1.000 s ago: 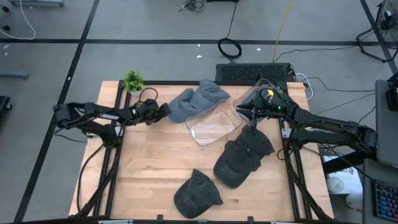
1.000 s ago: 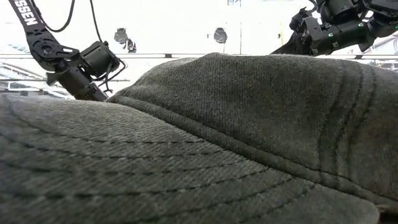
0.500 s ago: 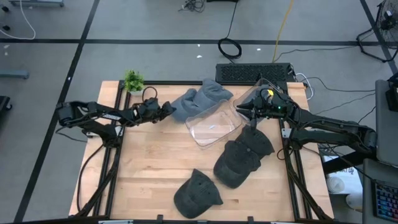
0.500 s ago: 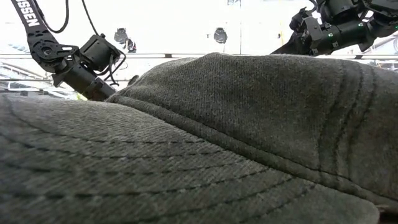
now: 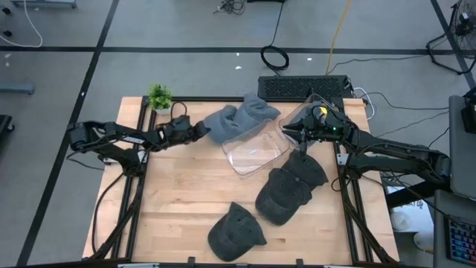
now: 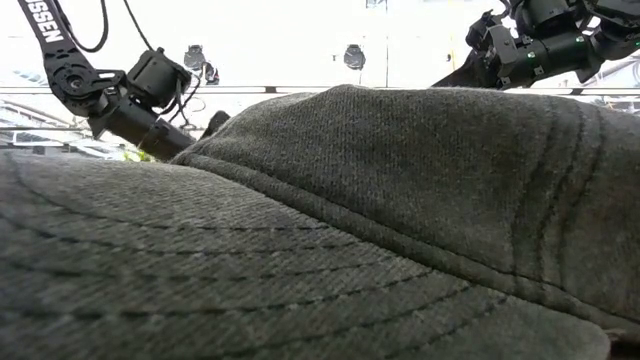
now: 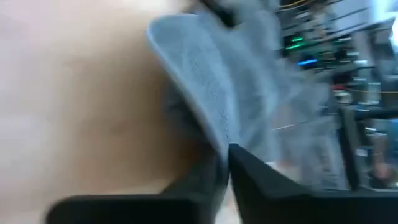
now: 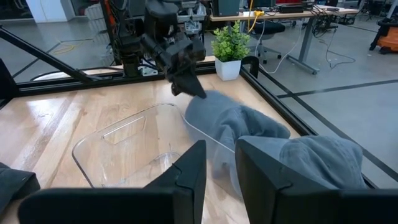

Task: Pick & Place hat
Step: Stack the left gray cap on top of the gray cap in the right transparent bin

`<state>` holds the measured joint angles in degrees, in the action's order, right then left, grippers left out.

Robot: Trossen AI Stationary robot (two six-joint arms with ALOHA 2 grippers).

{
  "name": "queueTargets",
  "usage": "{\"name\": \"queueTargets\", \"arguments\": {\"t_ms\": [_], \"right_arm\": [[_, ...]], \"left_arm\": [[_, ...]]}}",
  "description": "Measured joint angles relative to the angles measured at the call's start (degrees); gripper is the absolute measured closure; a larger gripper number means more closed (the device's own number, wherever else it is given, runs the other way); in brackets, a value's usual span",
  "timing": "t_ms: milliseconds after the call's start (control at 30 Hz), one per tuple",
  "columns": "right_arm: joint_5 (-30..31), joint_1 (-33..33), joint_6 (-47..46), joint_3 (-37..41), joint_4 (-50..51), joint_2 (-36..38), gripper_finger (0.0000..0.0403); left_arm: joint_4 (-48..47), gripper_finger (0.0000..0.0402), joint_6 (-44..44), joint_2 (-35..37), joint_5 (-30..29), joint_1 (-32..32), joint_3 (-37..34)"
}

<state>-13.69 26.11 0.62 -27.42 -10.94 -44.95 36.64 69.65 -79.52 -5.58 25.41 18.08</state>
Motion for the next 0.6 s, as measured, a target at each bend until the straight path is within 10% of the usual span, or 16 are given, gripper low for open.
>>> {"name": "queueTargets", "arguments": {"t_ms": [600], "right_arm": [[0.11, 0.02, 0.02, 4.32, -8.56, -0.02, 0.0325]], "left_arm": [[3.96, 0.0391, -9.69, 22.02, 3.18, -2.03, 0.01]]}}
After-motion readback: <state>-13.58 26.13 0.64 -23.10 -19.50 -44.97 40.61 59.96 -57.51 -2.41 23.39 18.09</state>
